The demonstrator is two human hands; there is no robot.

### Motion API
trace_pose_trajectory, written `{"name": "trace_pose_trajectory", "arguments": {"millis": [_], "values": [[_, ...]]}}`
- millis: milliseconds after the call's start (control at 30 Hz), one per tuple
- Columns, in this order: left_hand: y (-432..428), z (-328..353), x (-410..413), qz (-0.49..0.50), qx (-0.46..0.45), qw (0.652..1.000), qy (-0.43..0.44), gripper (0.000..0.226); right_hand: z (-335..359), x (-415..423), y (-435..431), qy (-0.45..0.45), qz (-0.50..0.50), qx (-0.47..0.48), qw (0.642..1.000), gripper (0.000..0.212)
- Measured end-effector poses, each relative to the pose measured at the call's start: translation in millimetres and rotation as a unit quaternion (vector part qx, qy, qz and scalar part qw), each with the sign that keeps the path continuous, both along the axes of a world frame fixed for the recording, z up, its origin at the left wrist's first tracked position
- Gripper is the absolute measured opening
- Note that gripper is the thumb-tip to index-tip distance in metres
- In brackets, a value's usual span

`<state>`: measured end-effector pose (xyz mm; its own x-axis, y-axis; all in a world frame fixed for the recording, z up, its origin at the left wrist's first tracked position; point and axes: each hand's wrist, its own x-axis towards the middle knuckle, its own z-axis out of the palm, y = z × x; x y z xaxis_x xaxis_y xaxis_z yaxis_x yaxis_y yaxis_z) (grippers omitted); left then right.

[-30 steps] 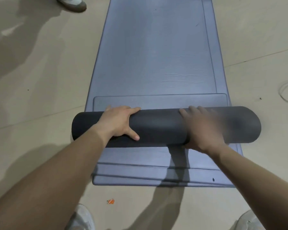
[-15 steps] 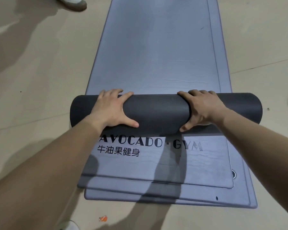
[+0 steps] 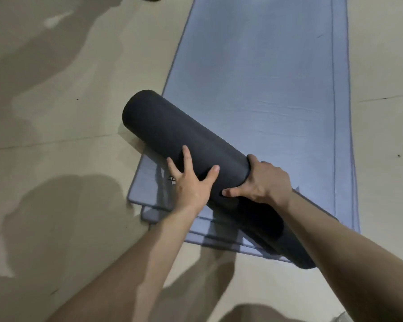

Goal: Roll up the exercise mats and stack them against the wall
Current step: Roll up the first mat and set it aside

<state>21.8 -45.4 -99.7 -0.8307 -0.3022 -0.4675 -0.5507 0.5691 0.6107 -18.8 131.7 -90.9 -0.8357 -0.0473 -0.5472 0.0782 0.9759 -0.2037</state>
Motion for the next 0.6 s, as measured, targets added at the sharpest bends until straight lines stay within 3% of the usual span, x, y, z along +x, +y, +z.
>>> {"name": "trace_pose_trajectory", "arguments": {"millis": [100,433,600], "values": [[-27.2,2.5,19.0,0.082,0.085,0.993,-0.019,0.111,-3.5,29.1,-50.7,0.008,0.004,-0.023,1.0,0.101],[-171.1,6.8,77.4,0.206,0.067,0.976,0.007,0.111,-8.4,68.5,-214.7,-0.014,0.111,-0.112,0.987,0.1],[-246.7,-17.2,75.3,0.233,0.048,0.971,0.029,0.113,-42.0,90.6,-293.0,-0.021,0.097,-0.183,0.978,0.117]]}}
